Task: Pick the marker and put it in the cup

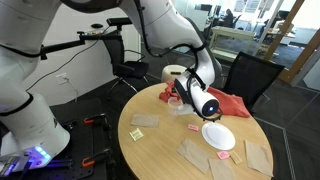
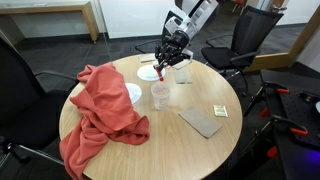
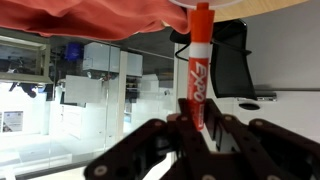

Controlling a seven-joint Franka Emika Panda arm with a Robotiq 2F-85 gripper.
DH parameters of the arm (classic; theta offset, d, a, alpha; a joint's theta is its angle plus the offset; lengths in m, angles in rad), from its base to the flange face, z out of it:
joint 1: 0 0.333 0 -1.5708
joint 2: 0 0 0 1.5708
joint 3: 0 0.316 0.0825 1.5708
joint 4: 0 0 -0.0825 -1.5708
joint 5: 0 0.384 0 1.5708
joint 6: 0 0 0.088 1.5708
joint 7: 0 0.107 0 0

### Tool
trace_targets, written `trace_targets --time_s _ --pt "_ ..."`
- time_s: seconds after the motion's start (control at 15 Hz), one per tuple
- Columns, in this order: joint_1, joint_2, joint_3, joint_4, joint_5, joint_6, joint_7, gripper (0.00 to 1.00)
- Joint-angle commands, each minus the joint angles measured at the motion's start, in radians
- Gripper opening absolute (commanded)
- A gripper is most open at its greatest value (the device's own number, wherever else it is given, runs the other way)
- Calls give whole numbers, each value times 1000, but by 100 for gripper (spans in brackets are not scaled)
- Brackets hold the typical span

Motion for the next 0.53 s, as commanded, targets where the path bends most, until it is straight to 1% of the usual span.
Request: trace_targets --time_s 0.0,0.07,0.2,0.27,0.47 --pt "3 19 -9 9 60 -34 -68 5" --pt "8 27 -13 42 51 -47 -31 5" --pt "12 29 -15 30 51 -51 -29 5" --pt "22 23 -24 16 43 -27 -28 20" --pt "23 24 -24 16 43 -28 -28 20"
